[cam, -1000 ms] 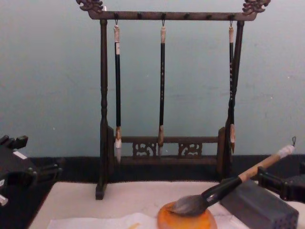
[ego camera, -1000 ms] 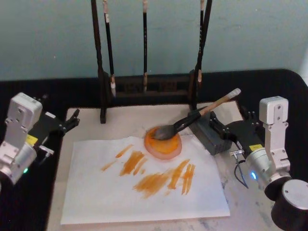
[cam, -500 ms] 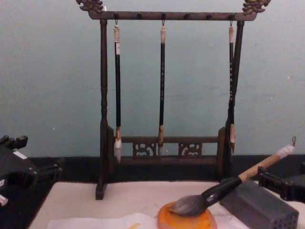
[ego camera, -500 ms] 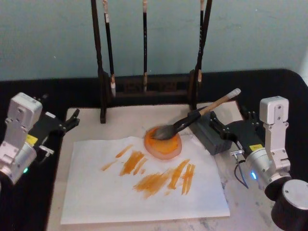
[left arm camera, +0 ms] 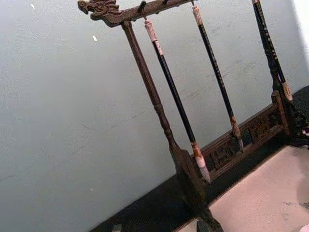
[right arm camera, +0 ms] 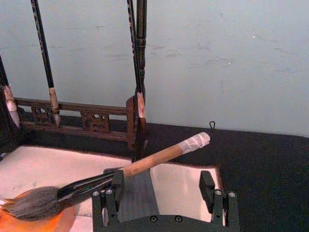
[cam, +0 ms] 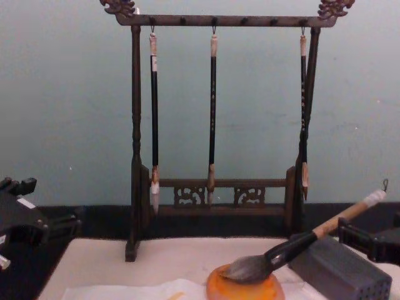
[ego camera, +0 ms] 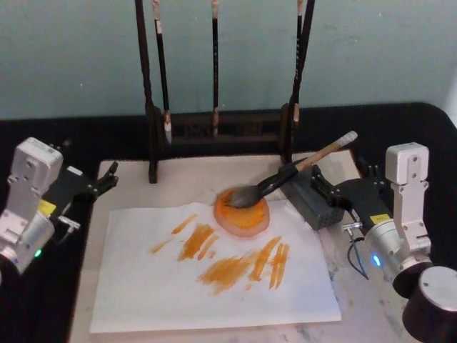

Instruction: Pick up the brush from the inkstone, write on the paper, then place the brush back to its original position.

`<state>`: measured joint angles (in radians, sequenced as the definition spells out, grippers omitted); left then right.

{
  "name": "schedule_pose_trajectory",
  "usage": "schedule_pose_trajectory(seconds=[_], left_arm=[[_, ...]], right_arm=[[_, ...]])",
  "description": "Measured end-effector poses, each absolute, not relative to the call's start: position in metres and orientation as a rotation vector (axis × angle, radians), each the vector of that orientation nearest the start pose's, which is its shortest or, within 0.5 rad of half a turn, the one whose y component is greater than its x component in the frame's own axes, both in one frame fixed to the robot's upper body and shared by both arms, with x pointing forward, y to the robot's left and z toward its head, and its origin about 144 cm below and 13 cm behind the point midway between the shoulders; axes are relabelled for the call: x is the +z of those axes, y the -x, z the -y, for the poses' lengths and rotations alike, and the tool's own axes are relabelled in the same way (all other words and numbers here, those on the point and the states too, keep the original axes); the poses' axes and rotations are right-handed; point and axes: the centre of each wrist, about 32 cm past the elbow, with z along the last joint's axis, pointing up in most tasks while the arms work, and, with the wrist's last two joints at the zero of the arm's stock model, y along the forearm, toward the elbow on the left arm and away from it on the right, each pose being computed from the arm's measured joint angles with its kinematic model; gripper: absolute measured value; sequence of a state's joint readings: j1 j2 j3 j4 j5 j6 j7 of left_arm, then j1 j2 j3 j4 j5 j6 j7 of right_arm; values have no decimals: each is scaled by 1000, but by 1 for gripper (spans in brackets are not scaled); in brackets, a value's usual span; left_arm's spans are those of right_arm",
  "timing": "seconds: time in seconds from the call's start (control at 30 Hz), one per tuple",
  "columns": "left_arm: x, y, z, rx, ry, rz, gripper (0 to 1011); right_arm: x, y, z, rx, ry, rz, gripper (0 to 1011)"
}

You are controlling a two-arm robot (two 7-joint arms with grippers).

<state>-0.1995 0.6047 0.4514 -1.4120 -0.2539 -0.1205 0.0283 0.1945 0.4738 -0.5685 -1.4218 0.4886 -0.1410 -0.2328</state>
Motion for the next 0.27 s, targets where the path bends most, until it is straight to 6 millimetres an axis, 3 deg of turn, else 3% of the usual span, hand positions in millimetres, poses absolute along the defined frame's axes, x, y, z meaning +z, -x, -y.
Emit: schedule_pose_trajectory(seconds=[0.27], left_arm=[[1140, -489, -310, 1248, -305, 285, 1001]], right_arm=[[1115, -473, 230, -1371, 77, -8, 1000]])
